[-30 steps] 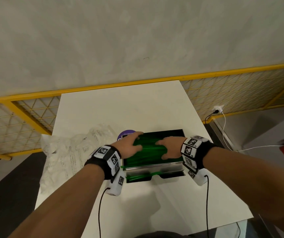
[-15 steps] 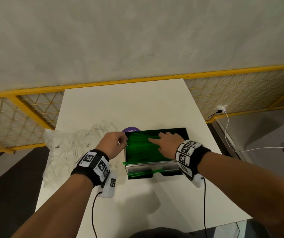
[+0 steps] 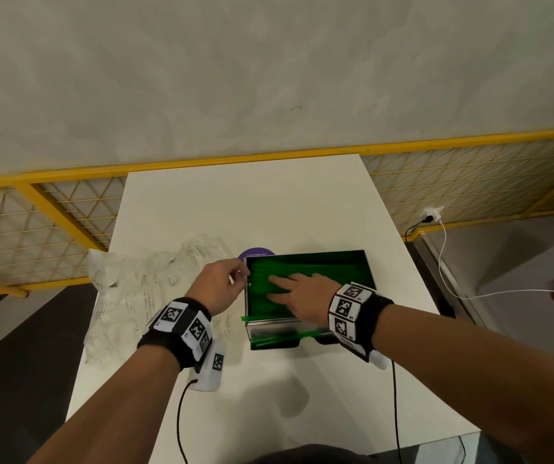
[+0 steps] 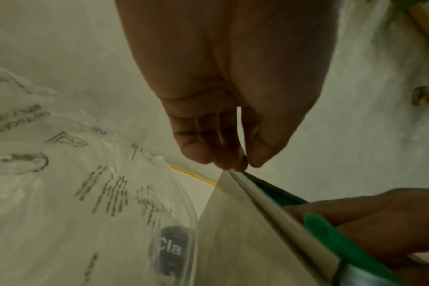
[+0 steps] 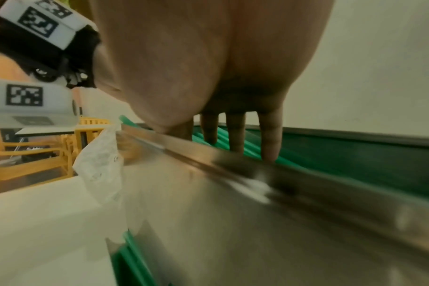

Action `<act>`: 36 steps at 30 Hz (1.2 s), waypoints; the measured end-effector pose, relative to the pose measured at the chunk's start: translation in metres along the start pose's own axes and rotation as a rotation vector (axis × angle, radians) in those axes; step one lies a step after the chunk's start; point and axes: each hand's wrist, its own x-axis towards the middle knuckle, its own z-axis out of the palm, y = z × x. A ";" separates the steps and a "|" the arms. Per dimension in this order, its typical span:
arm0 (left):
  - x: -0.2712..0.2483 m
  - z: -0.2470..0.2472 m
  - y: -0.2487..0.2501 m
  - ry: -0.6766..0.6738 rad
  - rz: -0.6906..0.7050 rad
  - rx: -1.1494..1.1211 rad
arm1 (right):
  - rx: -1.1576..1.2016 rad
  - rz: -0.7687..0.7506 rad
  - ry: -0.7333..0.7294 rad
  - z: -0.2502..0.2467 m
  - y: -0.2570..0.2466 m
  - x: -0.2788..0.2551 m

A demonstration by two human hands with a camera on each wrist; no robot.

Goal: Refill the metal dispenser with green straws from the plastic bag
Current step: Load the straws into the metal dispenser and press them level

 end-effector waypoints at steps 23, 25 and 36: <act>-0.032 -0.019 0.008 -0.206 0.047 0.073 | 0.289 0.190 0.042 -0.012 0.008 0.011; -0.031 -0.034 0.009 -0.175 0.019 -0.011 | 0.330 0.166 0.038 -0.015 0.011 0.010; -0.012 -0.053 0.008 -0.031 0.030 -0.069 | 0.770 0.303 0.371 -0.021 0.079 -0.032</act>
